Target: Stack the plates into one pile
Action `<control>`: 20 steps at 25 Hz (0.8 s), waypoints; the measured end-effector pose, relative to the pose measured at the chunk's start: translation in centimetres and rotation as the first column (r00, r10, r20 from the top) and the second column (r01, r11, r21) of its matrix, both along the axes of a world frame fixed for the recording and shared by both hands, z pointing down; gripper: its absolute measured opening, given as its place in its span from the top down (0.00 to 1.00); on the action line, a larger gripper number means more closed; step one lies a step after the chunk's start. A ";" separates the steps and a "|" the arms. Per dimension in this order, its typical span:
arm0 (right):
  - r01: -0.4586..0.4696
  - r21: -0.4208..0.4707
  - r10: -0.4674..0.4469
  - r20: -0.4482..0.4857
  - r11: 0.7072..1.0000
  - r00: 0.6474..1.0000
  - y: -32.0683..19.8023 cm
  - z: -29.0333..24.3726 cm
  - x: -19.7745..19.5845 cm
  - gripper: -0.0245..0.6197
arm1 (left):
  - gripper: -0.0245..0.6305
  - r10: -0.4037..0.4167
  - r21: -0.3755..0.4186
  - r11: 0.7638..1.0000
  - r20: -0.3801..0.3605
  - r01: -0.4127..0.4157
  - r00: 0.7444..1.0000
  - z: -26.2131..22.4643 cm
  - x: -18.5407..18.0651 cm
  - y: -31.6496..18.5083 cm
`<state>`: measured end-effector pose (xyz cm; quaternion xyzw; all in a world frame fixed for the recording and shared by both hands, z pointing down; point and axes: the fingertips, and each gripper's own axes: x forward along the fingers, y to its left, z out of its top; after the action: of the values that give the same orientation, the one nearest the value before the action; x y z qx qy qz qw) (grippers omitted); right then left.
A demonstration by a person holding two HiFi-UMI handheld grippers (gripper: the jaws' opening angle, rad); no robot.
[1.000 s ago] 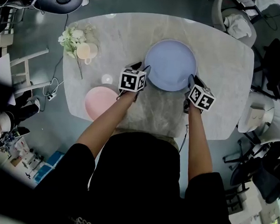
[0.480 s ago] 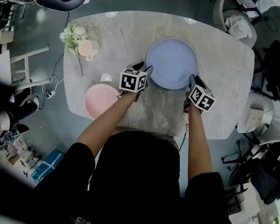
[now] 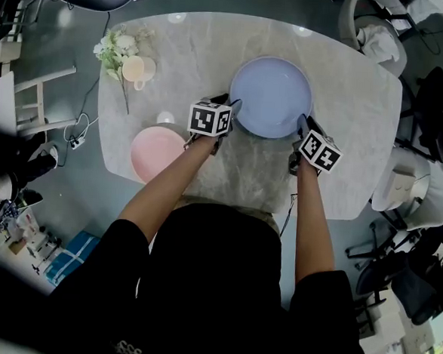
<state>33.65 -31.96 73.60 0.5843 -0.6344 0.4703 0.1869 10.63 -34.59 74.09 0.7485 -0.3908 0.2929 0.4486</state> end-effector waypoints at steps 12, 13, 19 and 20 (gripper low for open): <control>-0.004 -0.018 0.006 0.104 1.000 0.995 -1.7 1.6 -0.7 0.86 | 0.82 -0.100 -0.064 0.993 -0.074 0.096 0.992 1.7 0.1 -1.5; -0.008 -0.016 0.009 0.109 1.000 0.994 -1.7 1.6 -0.7 0.87 | 0.82 -0.097 -0.069 0.993 -0.072 0.092 0.993 1.7 0.1 -1.5; -0.041 -0.073 0.052 0.162 0.996 0.985 -0.5 1.4 -1.0 0.88 | 0.85 -0.155 -0.097 0.985 -0.100 0.145 0.983 0.8 -0.3 -0.8; -0.036 -0.069 0.047 0.167 0.997 0.985 -0.1 1.0 -1.2 0.88 | 0.85 -0.158 -0.093 0.985 -0.106 0.149 0.982 0.3 -0.5 -0.4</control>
<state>32.44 -32.07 74.57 0.5492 -0.6198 0.5423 0.1418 10.14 -35.02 74.40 0.7118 -0.4087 0.2310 0.5224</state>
